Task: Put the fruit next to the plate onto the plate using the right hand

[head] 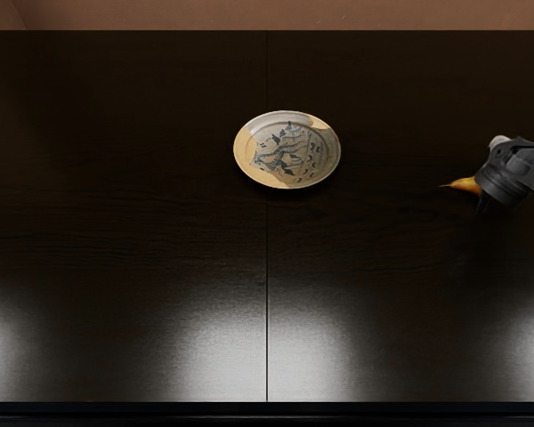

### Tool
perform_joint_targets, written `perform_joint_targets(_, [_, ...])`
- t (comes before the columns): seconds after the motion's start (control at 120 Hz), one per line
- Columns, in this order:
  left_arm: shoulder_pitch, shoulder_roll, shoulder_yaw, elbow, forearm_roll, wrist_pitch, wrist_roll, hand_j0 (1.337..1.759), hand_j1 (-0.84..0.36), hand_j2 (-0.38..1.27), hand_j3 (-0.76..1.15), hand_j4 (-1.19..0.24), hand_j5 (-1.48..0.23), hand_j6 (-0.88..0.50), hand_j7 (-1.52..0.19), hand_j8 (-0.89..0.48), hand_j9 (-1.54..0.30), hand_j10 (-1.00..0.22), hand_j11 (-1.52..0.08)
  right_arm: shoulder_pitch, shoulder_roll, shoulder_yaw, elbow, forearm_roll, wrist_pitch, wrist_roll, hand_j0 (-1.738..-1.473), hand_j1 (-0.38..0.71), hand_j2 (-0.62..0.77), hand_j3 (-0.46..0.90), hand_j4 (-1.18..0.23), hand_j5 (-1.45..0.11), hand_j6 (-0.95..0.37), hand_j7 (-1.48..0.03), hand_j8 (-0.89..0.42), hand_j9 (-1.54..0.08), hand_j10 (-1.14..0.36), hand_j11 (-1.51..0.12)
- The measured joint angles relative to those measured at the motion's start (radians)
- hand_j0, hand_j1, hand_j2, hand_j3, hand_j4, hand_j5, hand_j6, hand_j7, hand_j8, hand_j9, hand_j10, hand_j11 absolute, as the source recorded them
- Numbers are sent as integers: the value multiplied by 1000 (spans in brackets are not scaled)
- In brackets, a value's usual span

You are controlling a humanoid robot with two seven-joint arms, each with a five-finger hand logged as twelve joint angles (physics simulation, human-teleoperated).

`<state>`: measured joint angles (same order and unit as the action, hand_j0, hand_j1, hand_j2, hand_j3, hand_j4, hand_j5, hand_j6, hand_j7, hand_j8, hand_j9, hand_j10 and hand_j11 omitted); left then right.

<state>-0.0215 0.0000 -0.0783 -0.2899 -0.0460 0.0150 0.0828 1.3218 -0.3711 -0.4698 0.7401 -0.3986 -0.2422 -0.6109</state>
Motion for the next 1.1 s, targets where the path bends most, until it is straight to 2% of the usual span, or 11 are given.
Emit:
perform_joint_targets(0.508, [0, 0, 0, 0, 0, 0, 0, 1658, 344, 1, 0, -4, -5, -4, -5, -4, -5, -4, -5, 2, 20, 2, -2, 7, 1, 0, -1658, 39, -63, 0, -327, -423, -328, -422, -328, -422, -327, -422])
perform_joint_targets(1.1, [0, 0, 0, 0, 0, 0, 0, 1658, 344, 1, 0, -4, -5, -4, -5, -4, -5, -4, -5, -6, 19, 16, -3, 8, 1, 0, -1658, 152, -82, 0, -420, -544, -421, -544, -420, -544, -420, -544])
